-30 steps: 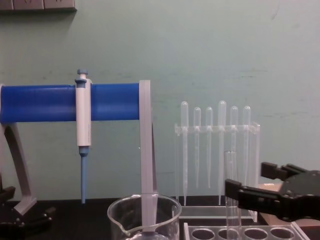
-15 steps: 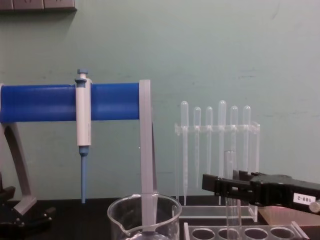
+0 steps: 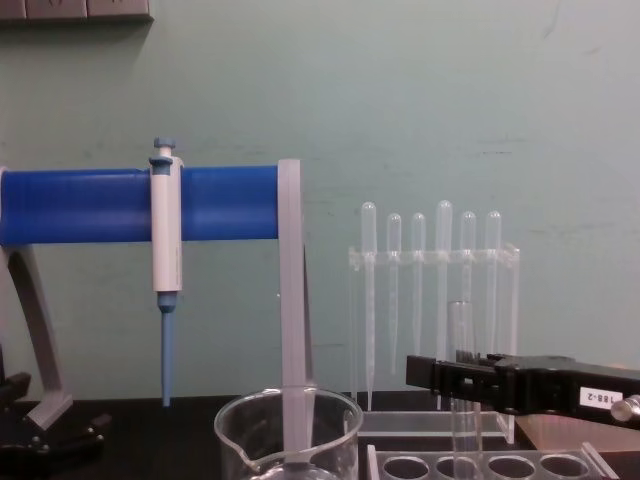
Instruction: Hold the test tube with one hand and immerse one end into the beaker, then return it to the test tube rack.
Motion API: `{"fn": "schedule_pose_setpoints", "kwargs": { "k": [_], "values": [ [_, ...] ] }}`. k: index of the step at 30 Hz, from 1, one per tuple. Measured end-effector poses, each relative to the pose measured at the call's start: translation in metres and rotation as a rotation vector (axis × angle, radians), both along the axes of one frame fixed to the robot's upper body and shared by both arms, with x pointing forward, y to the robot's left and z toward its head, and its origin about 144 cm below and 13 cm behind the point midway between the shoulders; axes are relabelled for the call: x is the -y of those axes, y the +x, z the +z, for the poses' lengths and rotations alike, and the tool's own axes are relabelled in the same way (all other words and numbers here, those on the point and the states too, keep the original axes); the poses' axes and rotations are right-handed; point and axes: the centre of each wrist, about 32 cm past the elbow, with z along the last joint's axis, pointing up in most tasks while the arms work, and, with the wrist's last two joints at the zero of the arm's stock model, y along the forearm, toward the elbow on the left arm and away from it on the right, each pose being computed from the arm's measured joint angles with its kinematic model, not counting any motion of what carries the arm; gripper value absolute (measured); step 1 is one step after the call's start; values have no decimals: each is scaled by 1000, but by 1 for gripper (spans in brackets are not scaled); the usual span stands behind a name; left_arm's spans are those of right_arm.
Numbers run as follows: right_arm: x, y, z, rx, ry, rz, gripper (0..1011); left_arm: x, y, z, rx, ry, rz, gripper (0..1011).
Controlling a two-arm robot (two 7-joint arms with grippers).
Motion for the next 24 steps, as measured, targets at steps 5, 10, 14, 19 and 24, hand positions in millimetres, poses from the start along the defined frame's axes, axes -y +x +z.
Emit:
{"fn": "schedule_pose_setpoints", "kwargs": {
  "k": [5,10,14,19,24],
  "values": [
    [-1,0,1,4,-10,-1,603,0,0,0,0,0,0,1000],
    [-2,-1,3,9,-17,-3,460,0,0,0,0,0,0,1000],
    [-2,-2,5,16,-18,-5,303,0,0,0,0,0,0,1000],
    [-2,-7,10,37,-14,-11,225,0,0,0,0,0,0,1000],
    [-2,-14,20,75,-7,-8,225,0,0,0,0,0,0,1000]
  ]
}}
